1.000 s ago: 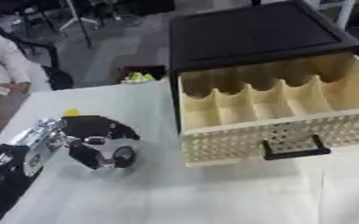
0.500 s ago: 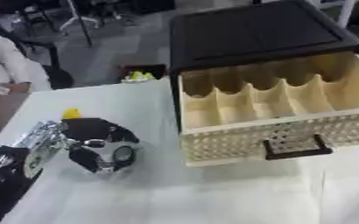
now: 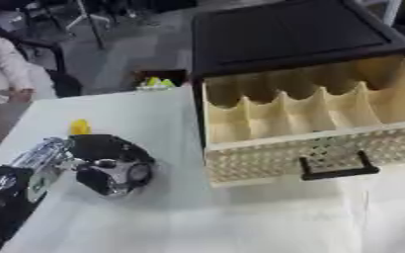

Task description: Pick up objects from table and place into drawer.

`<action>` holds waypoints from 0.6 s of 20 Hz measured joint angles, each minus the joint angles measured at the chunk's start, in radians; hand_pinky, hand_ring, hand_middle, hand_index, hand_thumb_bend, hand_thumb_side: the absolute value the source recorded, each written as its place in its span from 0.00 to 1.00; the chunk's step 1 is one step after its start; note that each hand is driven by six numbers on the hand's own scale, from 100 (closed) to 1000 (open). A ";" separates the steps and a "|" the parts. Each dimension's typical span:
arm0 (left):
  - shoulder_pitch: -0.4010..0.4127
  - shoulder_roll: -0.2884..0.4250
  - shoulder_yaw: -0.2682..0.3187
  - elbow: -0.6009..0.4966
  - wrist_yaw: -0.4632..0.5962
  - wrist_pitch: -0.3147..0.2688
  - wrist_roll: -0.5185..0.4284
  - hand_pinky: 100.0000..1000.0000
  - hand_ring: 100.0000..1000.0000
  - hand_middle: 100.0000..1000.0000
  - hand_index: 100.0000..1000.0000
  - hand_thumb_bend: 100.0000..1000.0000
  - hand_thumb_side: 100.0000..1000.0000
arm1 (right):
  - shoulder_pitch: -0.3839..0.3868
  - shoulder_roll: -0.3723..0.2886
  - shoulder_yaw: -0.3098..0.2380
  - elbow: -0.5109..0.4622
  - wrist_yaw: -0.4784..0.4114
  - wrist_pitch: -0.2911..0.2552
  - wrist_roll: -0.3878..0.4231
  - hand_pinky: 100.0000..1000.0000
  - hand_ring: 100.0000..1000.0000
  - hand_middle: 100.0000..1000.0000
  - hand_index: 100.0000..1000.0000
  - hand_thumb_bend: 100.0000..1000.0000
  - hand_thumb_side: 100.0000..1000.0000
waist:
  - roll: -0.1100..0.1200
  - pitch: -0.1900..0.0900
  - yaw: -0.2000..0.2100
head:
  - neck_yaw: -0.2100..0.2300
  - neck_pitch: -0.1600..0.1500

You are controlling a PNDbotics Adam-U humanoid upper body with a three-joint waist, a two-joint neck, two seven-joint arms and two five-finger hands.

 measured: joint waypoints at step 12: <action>-0.003 0.000 0.007 0.009 -0.061 -0.036 0.036 0.63 0.75 0.78 1.00 0.00 1.00 | 0.000 0.000 0.000 0.000 0.000 0.000 0.000 0.18 0.41 0.38 0.58 0.85 0.99 | -0.001 0.002 -0.004 | 0.003 -0.001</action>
